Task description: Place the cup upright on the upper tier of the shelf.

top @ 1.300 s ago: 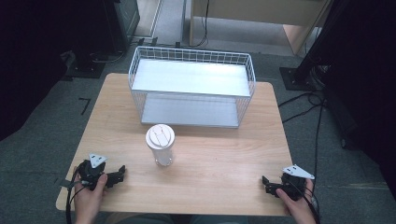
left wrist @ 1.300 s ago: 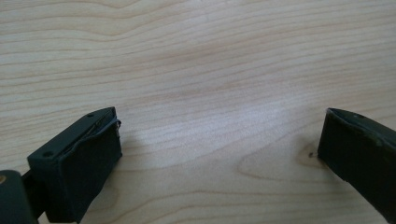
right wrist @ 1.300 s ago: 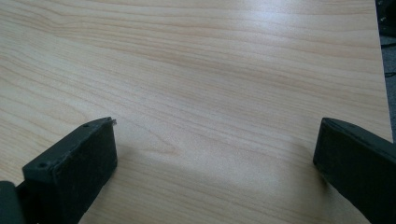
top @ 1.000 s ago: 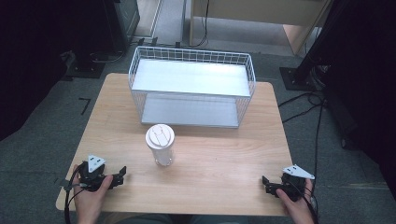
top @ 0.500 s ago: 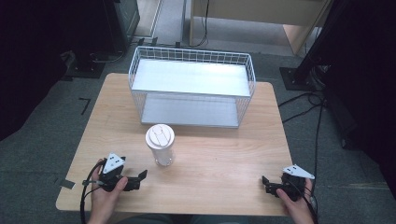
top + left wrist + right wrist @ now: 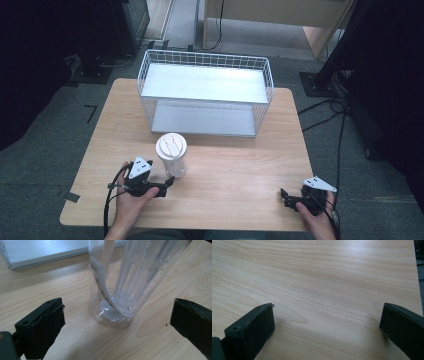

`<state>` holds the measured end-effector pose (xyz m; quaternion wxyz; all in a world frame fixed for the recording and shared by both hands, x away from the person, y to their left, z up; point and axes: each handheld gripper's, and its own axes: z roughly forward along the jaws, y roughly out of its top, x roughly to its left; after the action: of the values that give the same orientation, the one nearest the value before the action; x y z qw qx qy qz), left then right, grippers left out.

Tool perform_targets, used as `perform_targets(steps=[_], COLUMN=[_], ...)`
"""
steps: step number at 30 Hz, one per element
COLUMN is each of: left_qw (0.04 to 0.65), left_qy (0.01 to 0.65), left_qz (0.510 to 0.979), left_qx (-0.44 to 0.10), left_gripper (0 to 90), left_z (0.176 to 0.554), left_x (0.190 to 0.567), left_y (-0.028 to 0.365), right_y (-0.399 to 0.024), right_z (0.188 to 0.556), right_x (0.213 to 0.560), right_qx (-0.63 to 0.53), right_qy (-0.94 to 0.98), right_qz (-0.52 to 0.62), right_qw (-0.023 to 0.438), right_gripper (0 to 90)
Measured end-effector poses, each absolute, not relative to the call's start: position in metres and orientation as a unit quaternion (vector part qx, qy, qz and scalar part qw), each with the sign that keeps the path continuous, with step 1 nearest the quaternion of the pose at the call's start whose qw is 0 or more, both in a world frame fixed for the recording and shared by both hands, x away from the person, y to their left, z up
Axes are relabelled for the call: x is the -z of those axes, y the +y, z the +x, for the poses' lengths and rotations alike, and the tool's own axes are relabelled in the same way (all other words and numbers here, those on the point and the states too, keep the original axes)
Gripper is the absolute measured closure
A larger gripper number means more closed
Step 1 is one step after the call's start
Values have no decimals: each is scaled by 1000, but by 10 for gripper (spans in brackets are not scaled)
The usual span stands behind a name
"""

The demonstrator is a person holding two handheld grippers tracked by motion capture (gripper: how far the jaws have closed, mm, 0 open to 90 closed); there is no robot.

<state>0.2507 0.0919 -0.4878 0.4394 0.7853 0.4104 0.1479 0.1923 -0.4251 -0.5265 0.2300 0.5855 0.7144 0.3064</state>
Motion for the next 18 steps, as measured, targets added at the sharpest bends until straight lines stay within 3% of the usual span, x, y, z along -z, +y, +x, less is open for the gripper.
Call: perform_targets(steps=[18], left_qw=[459], left_qy=[401], left_qz=[775], left_qx=[-165], left_gripper=[0], left_z=[264], left_x=[484], left_y=[67], right_y=[-425], right_z=[192], right_x=[526], right_qx=[-305], right_qy=[715], right_qz=[585], right_qw=[231], right_gripper=[0])
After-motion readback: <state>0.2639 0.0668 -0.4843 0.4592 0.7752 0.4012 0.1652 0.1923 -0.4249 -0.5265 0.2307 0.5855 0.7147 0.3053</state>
